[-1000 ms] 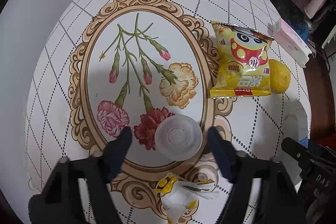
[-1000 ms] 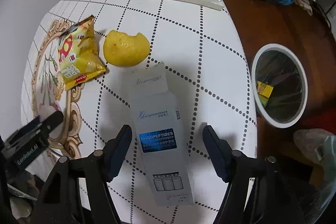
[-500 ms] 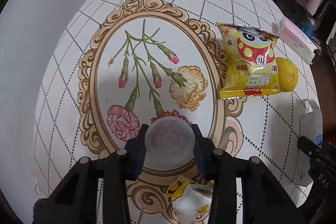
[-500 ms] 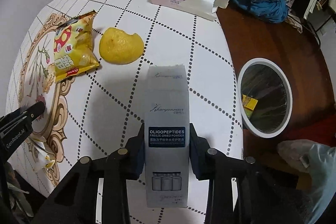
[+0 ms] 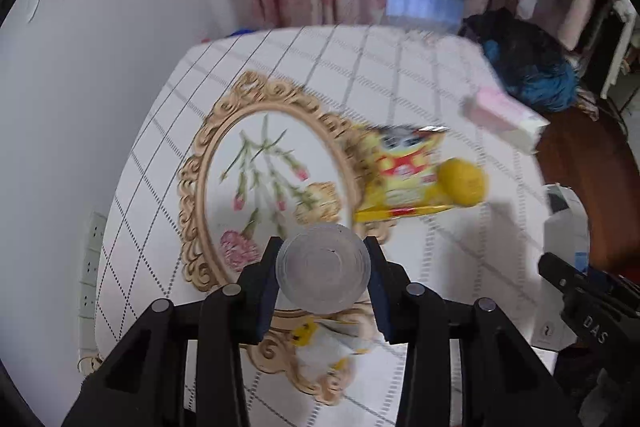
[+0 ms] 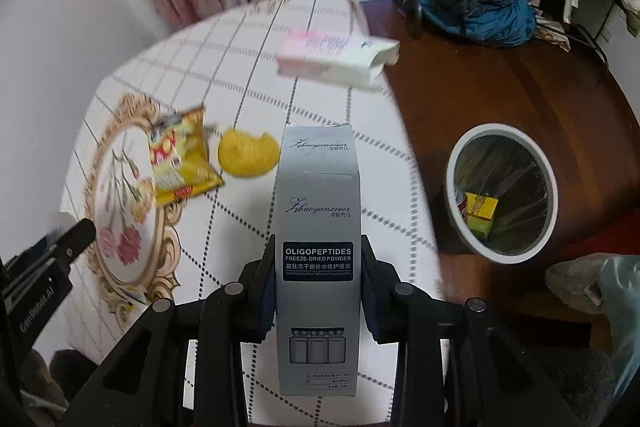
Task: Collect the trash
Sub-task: 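Lower the oligopeptides box with the right tool while the left tool lowers the cup, release both, then grasp the pink-and-white box with the right tool while the left tool grasps the panda snack bag, then carry the pink box and snack bag over the bin and open both tools, then grasp the yellow lemon peel with the right tool while the left tool grasps the paper wrapper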
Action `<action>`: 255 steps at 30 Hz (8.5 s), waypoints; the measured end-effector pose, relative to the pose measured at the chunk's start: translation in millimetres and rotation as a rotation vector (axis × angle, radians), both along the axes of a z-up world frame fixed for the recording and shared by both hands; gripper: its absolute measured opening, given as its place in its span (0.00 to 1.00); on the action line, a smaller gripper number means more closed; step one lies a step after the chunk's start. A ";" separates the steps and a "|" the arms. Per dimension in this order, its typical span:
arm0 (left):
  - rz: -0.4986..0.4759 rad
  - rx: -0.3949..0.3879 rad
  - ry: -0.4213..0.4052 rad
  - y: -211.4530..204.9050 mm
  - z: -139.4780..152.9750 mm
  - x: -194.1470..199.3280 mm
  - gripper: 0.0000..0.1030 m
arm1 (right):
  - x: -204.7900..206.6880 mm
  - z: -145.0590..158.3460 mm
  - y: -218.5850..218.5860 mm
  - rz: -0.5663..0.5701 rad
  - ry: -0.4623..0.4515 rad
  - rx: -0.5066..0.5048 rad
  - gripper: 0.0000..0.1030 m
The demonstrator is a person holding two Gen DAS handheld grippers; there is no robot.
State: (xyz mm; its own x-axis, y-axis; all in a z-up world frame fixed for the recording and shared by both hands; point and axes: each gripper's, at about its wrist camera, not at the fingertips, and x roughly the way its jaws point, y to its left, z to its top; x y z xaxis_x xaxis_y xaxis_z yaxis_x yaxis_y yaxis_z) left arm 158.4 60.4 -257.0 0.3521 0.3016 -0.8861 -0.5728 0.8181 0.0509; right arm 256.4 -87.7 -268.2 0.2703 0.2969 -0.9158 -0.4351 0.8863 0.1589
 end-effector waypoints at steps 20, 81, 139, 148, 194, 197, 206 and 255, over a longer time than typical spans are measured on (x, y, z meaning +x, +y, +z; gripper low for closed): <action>-0.396 -0.062 -0.067 -195.4 11.4 182.8 0.35 | 139.9 -17.5 -249.8 -0.318 0.050 0.054 0.36; -0.433 -0.125 -0.083 -196.7 38.2 223.6 0.93 | 165.4 31.0 -256.4 -0.344 -0.004 0.054 0.97; -0.136 0.036 -0.233 -36.4 79.9 126.7 0.41 | 162.4 70.6 -22.3 0.173 -0.039 0.054 0.59; -0.343 -0.036 -0.278 -146.3 89.3 182.6 0.41 | 189.5 73.6 -184.3 -0.105 -0.062 0.041 0.59; -0.472 -0.236 0.116 -245.2 -83.1 315.3 0.92 | 255.3 -156.7 -302.5 -0.400 0.341 -0.081 0.93; -0.471 -0.188 0.121 -245.4 -83.6 312.4 0.93 | 246.5 -152.7 -297.5 -0.379 0.295 -0.179 1.00; -0.455 -0.063 0.139 -240.9 -84.9 303.4 0.93 | 232.0 -147.6 -294.2 -0.365 0.223 -0.313 1.00; 0.226 0.072 0.145 87.0 -37.4 -45.7 0.94 | 54.0 -35.8 120.4 0.498 0.020 -0.198 0.77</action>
